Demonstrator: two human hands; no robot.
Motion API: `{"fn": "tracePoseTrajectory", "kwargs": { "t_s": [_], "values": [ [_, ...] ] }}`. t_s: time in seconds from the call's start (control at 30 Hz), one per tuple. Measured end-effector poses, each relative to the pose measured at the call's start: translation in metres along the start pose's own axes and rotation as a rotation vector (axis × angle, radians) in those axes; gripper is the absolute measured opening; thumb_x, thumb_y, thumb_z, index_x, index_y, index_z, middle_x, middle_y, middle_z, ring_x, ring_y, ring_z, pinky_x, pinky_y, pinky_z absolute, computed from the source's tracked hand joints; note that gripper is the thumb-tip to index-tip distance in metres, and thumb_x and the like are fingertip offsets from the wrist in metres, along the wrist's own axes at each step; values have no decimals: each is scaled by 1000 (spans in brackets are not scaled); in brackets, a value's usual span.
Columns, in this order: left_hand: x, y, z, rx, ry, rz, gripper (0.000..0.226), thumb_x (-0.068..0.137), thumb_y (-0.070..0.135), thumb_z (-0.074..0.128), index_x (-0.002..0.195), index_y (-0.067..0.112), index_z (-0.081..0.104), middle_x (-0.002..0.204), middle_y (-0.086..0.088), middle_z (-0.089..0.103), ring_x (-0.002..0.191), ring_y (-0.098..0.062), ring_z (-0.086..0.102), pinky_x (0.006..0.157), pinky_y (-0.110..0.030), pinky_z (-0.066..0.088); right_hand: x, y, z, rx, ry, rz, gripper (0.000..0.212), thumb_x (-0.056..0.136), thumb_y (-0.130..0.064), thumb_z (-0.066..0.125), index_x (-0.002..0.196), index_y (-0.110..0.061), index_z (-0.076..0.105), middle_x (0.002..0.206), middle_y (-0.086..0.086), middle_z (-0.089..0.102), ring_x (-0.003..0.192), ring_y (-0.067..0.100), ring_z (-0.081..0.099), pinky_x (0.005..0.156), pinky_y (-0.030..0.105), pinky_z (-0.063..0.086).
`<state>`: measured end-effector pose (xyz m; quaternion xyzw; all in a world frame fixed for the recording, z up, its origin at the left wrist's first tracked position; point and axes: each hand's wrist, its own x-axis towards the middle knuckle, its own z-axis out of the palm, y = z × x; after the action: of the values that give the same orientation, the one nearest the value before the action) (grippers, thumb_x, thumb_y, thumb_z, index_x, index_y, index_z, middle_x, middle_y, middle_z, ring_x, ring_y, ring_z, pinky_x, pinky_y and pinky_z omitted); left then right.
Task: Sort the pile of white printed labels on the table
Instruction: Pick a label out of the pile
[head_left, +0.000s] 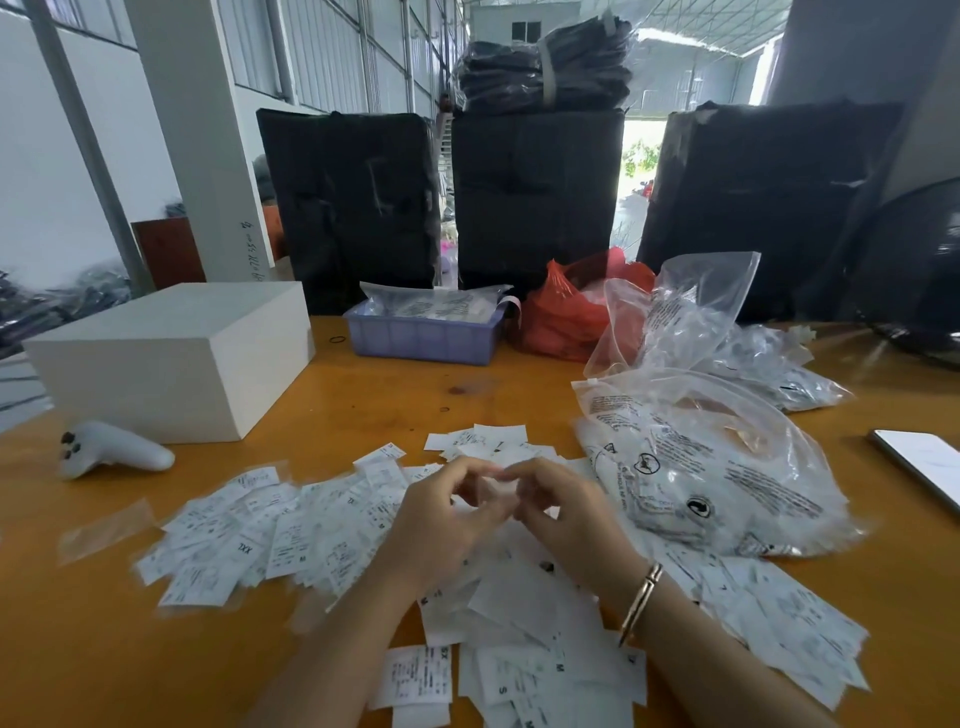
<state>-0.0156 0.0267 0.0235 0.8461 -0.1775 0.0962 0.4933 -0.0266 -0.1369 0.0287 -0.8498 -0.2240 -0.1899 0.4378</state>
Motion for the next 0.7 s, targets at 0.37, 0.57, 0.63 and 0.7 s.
{"fn": "tracePoseTrajectory", "kwargs": {
  "t_s": [0.37, 0.57, 0.63, 0.7],
  "values": [
    [5, -4, -4, 4, 162, 4, 14, 84, 31, 71, 77, 42, 67, 80, 32, 66, 81, 10, 60, 67, -2, 43, 5, 16, -1, 143, 74, 67, 44, 86, -3, 63, 119, -28, 47, 77, -10, 62, 72, -1, 57, 70, 10, 43],
    [7, -9, -10, -2, 340, -57, 17, 88, 39, 62, 72, 36, 66, 60, 32, 58, 62, 14, 57, 57, -10, 40, 5, 30, -10, -219, 130, 230, 30, 90, -3, 50, 84, -28, 65, 94, -12, 57, 87, 11, 57, 81, 28, 47],
    [6, -10, -7, 11, 321, -37, 22, 90, 39, 59, 77, 26, 71, 46, 25, 53, 41, 3, 48, 44, -10, 35, 3, 33, -6, -351, -7, 256, 24, 92, -14, 48, 103, -24, 67, 110, -9, 56, 100, 12, 54, 95, 38, 41],
    [6, -11, -5, 22, 308, -35, 27, 91, 38, 58, 79, 19, 73, 43, 23, 51, 36, -1, 42, 39, -12, 32, 4, 33, -3, -437, -121, 286, 33, 93, -25, 44, 124, -25, 58, 126, -10, 52, 117, 13, 48, 103, 37, 31]
  ]
}}
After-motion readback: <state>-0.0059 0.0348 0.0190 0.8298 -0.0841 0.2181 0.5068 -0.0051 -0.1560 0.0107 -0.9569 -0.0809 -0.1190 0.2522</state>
